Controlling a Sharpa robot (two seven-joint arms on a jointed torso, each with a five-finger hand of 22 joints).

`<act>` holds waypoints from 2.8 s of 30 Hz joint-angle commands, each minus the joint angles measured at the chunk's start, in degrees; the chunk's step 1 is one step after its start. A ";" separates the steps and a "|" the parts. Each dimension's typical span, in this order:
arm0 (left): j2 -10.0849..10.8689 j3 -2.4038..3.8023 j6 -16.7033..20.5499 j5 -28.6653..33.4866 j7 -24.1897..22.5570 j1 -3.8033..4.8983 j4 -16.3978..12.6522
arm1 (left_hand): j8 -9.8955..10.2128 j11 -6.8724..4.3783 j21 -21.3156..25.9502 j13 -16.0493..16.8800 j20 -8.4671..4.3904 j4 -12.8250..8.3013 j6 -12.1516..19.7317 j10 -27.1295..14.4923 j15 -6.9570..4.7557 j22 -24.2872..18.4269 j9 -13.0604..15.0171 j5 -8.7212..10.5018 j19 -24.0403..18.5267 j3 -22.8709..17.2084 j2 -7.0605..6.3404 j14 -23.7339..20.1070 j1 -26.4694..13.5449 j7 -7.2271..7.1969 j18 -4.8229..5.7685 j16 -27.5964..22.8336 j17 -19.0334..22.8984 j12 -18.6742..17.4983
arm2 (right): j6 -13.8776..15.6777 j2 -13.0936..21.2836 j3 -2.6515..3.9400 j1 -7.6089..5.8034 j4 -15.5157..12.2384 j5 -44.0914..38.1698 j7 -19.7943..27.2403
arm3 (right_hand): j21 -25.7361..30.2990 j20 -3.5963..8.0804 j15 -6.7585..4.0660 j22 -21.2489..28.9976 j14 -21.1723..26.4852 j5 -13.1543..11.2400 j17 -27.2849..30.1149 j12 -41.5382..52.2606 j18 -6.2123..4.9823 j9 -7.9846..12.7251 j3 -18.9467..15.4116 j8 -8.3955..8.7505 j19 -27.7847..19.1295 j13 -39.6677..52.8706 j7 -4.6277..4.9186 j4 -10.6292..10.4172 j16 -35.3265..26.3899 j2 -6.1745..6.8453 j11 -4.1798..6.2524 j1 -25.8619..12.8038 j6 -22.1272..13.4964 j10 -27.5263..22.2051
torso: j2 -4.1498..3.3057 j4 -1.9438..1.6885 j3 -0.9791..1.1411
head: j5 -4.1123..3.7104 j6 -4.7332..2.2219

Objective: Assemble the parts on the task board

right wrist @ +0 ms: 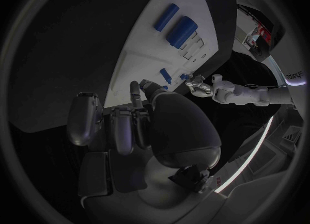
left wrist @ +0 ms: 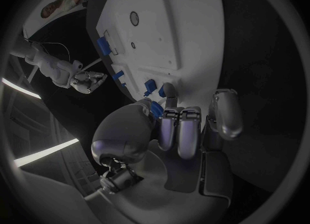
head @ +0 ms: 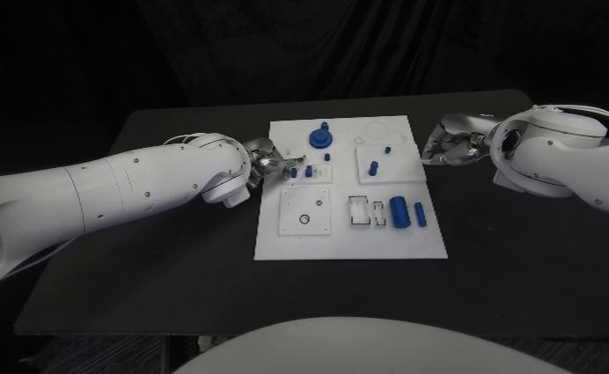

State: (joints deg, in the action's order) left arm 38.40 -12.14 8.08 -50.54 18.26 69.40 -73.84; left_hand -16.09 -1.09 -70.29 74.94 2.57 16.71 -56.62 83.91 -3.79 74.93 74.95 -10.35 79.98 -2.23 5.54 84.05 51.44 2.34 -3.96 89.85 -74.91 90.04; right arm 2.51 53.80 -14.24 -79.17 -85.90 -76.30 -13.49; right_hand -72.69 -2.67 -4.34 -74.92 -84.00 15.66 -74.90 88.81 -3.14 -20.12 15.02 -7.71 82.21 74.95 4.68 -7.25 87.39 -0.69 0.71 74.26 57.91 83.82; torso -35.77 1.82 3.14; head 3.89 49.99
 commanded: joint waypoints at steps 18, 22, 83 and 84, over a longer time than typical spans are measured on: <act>4.26 -0.03 30.10 -15.59 -41.24 0.09 -3.88 | -2.14 2.56 -2.90 13.22 1.89 -0.20 17.36 2.53 3.01 9.92 1.29 -0.50 -2.21 1.52 -5.21 4.26 27.06 3.56 0.35 -0.53 -13.19 -3.87 | 2.15 1.36 0.04 0.16 -0.44 -0.09 0.95 | 0.09 0.00 0.61 -9.52 -5.01 -0.03 -12.45 -0.24 -0.79 -0.16 -0.02 0.04 -0.20 13.50 -0.05 0.59 -0.27 -0.09 -0.41 0.18 0.50 4.59 | -0.05 0.09 -0.08 | -0.78 0.01; 3.99 -0.03 29.82 -17.61 -45.75 0.19 -2.97 | -2.32 4.39 0.42 8.71 2.83 -0.25 25.24 -11.32 4.90 8.57 -0.08 -0.44 -8.73 0.62 -6.31 -9.62 30.93 4.56 -0.03 -5.14 -2.07 -15.27 | 2.51 1.45 0.04 0.16 -0.47 -0.09 1.34 | 0.05 0.00 0.62 -9.54 -5.01 -0.04 -12.45 -0.24 -0.78 -0.18 -0.06 0.01 -0.18 13.50 -0.06 0.59 -0.28 -0.03 -0.41 0.14 0.58 4.59 | -0.07 0.11 -0.08 | -0.99 0.01; -11.24 0.02 0.13 -46.76 -31.49 5.78 11.92 | 10.92 5.24 -13.65 -43.11 3.70 -9.46 11.89 -43.46 3.63 12.61 -45.45 3.62 4.88 -14.81 -14.96 -8.04 34.47 0.11 2.14 -10.71 13.76 -64.73 | 3.06 -0.39 0.04 0.26 -0.27 -0.08 1.66 | 0.18 -0.01 0.60 -9.53 -4.99 0.01 -12.40 -0.31 -0.80 -0.30 -0.07 -0.13 -0.19 13.43 -0.17 0.75 -0.33 0.00 -0.37 0.09 0.92 4.52 | -1.24 1.10 -0.15 | -2.39 0.01; -11.24 0.02 -0.46 -46.91 -31.36 5.99 11.84 | 11.06 5.08 -13.57 -43.65 3.59 -9.30 11.61 -42.95 3.51 12.59 -45.71 3.75 4.87 -14.46 -14.84 -8.13 34.35 0.28 2.13 -10.92 14.13 -65.13 | 3.06 -0.43 0.04 0.26 -0.24 -0.08 1.64 | 0.18 -0.01 0.60 -9.53 -4.99 0.01 -12.40 -0.31 -0.80 -0.30 -0.07 -0.13 -0.19 13.43 -0.17 0.75 -0.33 0.00 -0.37 0.09 0.92 4.52 | -1.19 1.01 -0.16 | -2.48 0.01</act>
State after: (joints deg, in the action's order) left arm 27.27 -12.21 13.41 -94.35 -13.97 75.08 -61.81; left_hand -5.23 3.97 -84.00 31.43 6.48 7.41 -44.64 40.65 0.07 74.91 29.30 -6.87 84.04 -16.97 -9.52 76.06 86.27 2.66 -2.11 79.12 -60.88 24.98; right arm 4.66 53.39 -14.25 -79.04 -86.14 -76.29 -11.80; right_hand -72.69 -2.67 -3.98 -74.94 -83.96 15.66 -74.91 88.81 -3.14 -20.37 14.94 -7.71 82.21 74.91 4.46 -6.71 87.39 -0.68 0.71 74.26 58.53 83.82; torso -37.01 2.91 2.99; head 1.64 49.99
